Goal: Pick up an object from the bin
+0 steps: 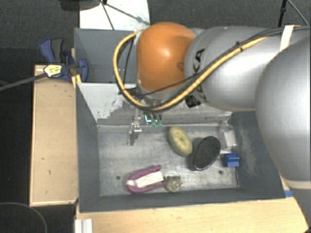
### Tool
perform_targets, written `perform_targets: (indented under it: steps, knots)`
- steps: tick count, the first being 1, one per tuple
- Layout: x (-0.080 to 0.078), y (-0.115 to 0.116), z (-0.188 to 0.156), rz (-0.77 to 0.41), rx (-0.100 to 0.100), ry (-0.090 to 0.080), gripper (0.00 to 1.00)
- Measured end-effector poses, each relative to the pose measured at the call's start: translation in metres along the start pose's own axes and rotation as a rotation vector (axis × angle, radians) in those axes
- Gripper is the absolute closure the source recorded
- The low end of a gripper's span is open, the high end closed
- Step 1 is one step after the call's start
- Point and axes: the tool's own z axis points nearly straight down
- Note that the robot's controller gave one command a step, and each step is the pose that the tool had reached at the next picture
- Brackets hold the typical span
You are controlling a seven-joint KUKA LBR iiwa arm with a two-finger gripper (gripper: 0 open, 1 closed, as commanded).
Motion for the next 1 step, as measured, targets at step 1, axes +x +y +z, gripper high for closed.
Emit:
perform_targets:
  steps: [1]
  knots:
    - [0.0608, -0.0811, 0.0827, -0.447, 0.003, 0.001, 0.0]
